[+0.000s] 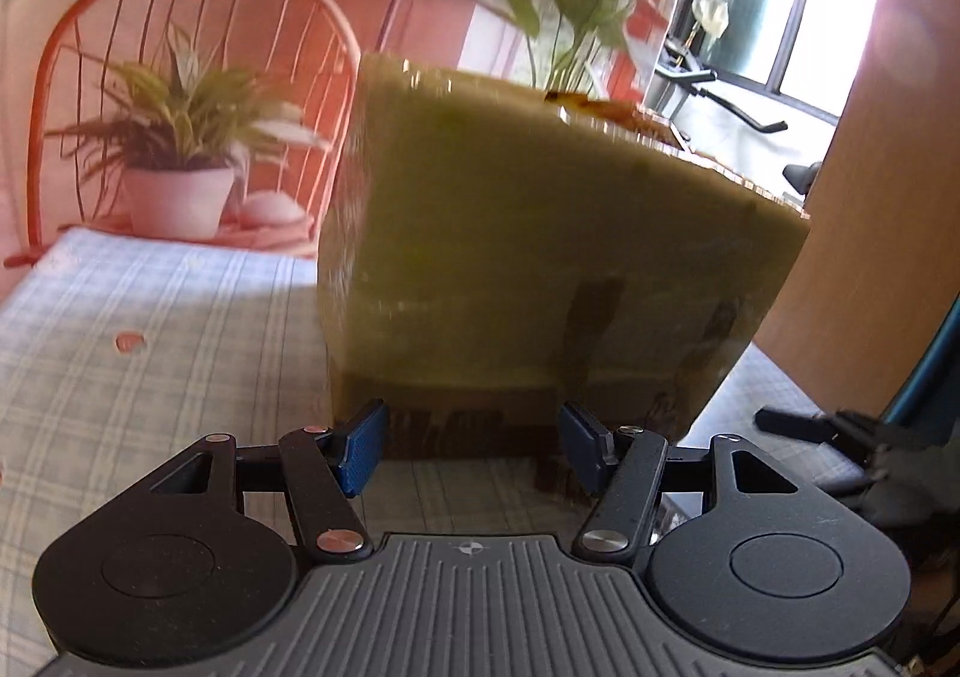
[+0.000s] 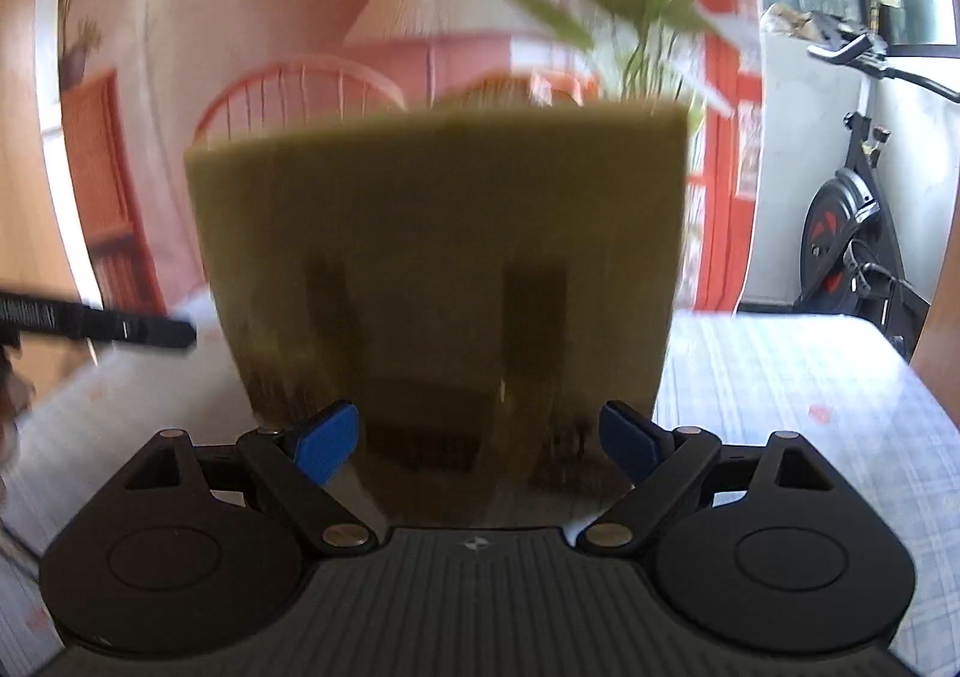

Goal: Organize snacks
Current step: 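Lower both grippers back toward the table in front of the box, then position the right gripper over the silver foil packet while the left approaches the red meat packet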

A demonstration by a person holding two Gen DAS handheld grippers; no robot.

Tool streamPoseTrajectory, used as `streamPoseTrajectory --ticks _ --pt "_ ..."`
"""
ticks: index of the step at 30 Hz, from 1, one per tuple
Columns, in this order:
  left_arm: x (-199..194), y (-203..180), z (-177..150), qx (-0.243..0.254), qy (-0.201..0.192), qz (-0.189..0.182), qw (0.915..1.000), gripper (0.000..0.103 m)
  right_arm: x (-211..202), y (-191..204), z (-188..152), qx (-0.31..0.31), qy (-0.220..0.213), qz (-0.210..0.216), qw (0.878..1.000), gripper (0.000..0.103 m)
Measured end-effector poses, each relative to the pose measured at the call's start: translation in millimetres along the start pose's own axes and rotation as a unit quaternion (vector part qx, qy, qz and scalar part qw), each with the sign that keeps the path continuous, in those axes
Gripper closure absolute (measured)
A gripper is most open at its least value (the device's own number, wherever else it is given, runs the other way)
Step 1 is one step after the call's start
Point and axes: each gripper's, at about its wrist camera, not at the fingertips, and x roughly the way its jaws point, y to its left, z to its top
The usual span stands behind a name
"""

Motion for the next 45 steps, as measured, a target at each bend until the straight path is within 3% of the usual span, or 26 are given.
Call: streamPoseTrajectory --ticks 11,23,30,38,45 --pt "7.6 1.0 -13.8 -0.005 0.029 0.008 0.9995 0.038 30.1 14.5 -49.9 -0.039 0.061 0.023 0.997 0.009" --pt "17.5 -5.0 -23.8 -0.008 0.052 0.008 0.9986 0.038 47.9 21.8 -52.6 -0.072 0.095 0.039 0.992 0.004" --pt "21.8 -5.7 -27.6 -0.008 0.065 0.007 0.9978 0.038 56.6 15.2 -53.0 -0.049 0.113 0.038 0.992 0.003" --pt "37.8 -6.4 -28.0 -0.012 0.088 -0.005 0.996 0.038 46.6 8.1 -53.4 -0.029 0.086 0.033 0.995 0.023" --pt "67.9 -22.3 -24.5 0.01 0.108 -0.026 0.9938 0.038 44.4 4.5 -52.5 -0.007 0.079 -0.024 0.997 0.025"
